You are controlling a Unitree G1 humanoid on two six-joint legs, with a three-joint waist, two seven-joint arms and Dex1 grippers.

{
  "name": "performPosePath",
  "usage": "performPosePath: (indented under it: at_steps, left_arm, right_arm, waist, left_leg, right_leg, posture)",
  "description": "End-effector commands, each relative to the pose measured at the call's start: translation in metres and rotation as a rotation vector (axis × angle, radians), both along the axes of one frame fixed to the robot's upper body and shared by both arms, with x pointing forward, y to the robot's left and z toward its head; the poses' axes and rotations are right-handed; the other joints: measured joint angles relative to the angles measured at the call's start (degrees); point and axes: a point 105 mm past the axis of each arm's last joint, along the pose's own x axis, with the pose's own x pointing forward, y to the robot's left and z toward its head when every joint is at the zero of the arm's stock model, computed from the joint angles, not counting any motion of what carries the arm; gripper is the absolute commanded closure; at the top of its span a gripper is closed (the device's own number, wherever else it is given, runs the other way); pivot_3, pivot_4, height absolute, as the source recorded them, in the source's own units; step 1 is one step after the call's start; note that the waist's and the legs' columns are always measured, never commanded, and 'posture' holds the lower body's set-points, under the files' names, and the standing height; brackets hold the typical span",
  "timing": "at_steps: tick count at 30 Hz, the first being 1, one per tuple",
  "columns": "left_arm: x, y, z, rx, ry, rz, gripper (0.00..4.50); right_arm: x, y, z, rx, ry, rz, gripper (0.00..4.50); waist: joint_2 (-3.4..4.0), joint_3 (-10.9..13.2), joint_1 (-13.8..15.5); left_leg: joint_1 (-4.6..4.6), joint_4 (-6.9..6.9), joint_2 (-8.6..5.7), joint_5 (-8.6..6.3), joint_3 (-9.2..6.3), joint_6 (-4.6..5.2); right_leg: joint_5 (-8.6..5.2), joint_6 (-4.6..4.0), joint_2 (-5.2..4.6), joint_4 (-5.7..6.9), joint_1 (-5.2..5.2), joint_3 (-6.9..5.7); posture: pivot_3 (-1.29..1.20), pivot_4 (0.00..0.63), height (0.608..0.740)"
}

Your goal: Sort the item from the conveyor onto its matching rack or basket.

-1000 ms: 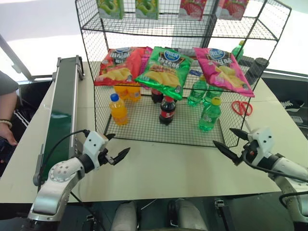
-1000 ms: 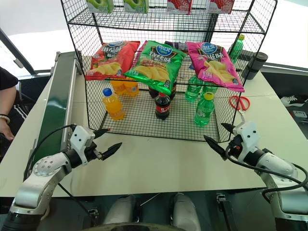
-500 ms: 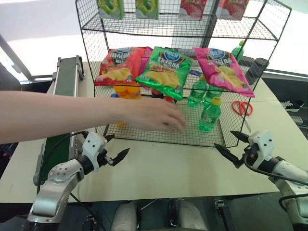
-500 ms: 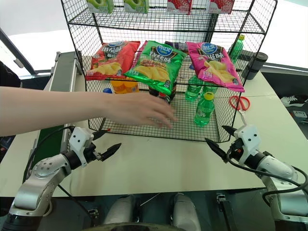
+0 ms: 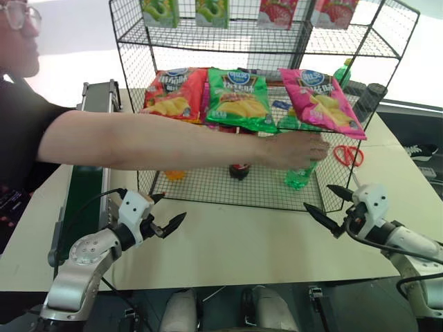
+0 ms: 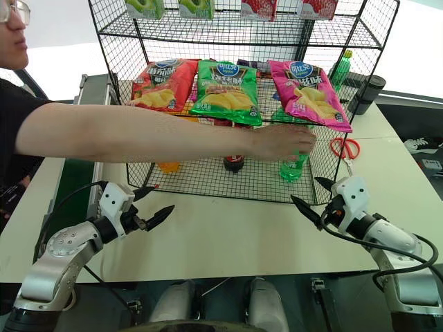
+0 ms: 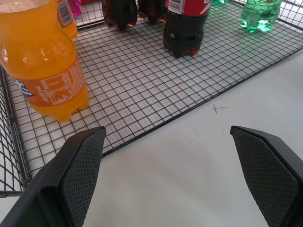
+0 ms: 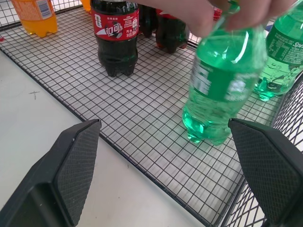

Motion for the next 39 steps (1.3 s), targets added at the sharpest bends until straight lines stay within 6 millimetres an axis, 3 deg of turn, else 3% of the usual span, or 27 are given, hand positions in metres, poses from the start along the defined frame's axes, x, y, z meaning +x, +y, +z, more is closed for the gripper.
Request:
performPosePath:
  at_steps: [1,20,28,34,39]
  left_arm:
    - [0.000,0.000,0.015,-0.003,-0.069,0.002,0.00]
    - [-0.003,0.002,0.020,-0.014,-0.109,0.002,0.00]
    - [-0.010,0.025,0.032,-0.110,-0.171,0.178,0.00]
    - [-0.022,0.060,0.036,-0.190,-0.204,0.372,0.00]
    - [-0.026,0.119,0.039,-0.223,-0.278,0.698,0.00]
  right_arm:
    - [0.003,0.006,0.013,-0.008,-0.048,0.022,0.02]
    - [0.006,0.021,0.019,-0.008,-0.051,0.050,0.02]
    - [0.012,0.044,0.018,0.019,-0.055,0.126,0.02]
    - [0.019,0.056,0.019,0.028,-0.058,0.171,0.02]
    - [0.025,0.065,0.019,0.029,-0.063,0.212,0.02]
  waist:
    - [0.00,0.0,0.0]
    - [0.00,0.0,0.0]
    - [-0.02,0.0,-0.1]
    - [-0.04,0.0,-0.1]
    - [-0.12,-0.1,0.0]
  left_leg:
    - [0.00,0.00,0.00,0.00,0.00,0.00]
    - [0.00,0.00,0.00,0.00,0.00,0.00]
    - [0.01,0.01,0.02,0.00,-0.01,0.00]
    - [0.01,0.02,0.01,0.00,0.00,0.00]
    - [0.01,0.02,0.00,0.00,-0.01,0.00]
  right_leg:
    - [0.00,0.00,0.00,0.00,0.00,0.00]
    - [0.00,0.00,0.00,0.01,0.00,0.00]
    - [0.00,0.00,0.01,0.03,0.00,0.00]
    - [0.00,0.00,-0.02,0.02,0.00,0.00]
    - [0.00,0.00,-0.02,0.02,0.01,-0.01]
  posture:
    - [0.00,0.150,0.736]
    - [0.00,0.150,0.736]
    - [0.00,0.150,0.736]
    - [0.00,0.150,0.736]
    - [0.00,0.150,0.736]
